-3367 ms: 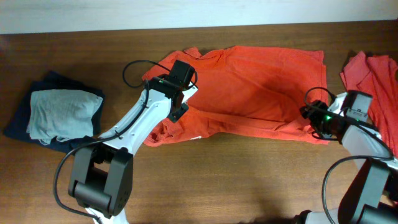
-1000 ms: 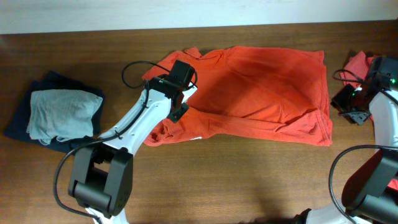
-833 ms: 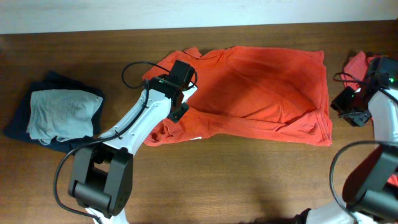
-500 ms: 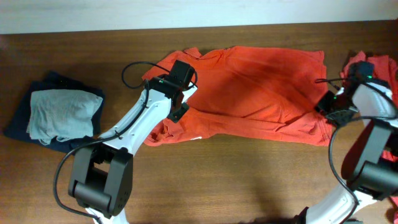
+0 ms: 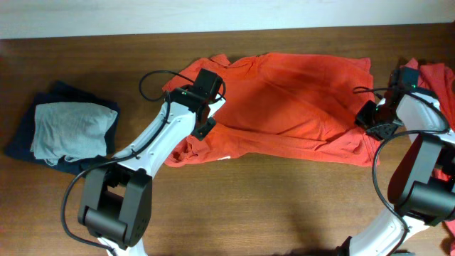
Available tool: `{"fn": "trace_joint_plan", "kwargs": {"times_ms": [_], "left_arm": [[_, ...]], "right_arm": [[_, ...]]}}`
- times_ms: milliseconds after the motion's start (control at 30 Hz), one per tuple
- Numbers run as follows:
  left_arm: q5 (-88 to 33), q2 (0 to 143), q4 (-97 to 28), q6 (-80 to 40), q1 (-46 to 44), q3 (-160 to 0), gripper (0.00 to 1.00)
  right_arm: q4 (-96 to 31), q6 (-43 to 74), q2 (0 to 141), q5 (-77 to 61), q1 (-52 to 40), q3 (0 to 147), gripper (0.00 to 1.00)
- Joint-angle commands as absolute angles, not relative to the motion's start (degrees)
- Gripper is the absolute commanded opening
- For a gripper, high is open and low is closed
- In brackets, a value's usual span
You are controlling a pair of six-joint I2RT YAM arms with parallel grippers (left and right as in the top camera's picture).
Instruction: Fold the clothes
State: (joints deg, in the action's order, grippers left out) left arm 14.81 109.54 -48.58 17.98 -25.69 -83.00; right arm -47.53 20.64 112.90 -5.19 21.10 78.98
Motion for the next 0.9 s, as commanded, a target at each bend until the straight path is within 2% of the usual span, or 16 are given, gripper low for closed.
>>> {"fn": "trace_joint_plan", "kwargs": {"times_ms": [0,333,367,467,500,533,600,633,867], "left_arm": [[14.1,110.0,-48.7,17.2,-25.5,-83.8,0.13],[14.1,110.0,-48.7,17.2,-25.5,-83.8,0.13],[14.1,110.0,-48.7,17.2,-25.5,-83.8,0.13],[14.1,110.0,-48.6,17.2,-25.5,-83.8,0.13],[14.1,110.0,-48.7,17.2,-25.5,-83.8,0.13],[14.1,110.0,-48.6,17.2,-25.5,-83.8,0.13],[14.1,110.0,-48.6,17.2,-25.5,-83.8,0.13],[14.1,110.0,-48.6,17.2,-25.5,-83.8,0.13],[14.1,110.0,-48.6,17.2,-25.5,-83.8,0.13]], "right_arm": [[-47.5,20.6,114.4,-3.8,21.0,79.7,0.33],[-47.5,20.8,114.8,-2.3,21.0,79.7,0.32],[-47.5,21.5,114.8,-2.3,21.0,79.7,0.31],[-47.5,21.9,114.8,-2.3,21.0,79.7,0.18],[-47.5,21.9,114.8,-2.3,21.0,79.7,0.17],[-47.4,21.9,114.8,-2.3,21.0,79.7,0.2],[-47.0,21.9,114.8,-2.6,21.0,79.7,0.43],[-46.9,21.9,114.8,-3.9,21.0,79.7,0.5],[-46.4,21.9,114.8,-4.7,21.0,79.7,0.53]]}}
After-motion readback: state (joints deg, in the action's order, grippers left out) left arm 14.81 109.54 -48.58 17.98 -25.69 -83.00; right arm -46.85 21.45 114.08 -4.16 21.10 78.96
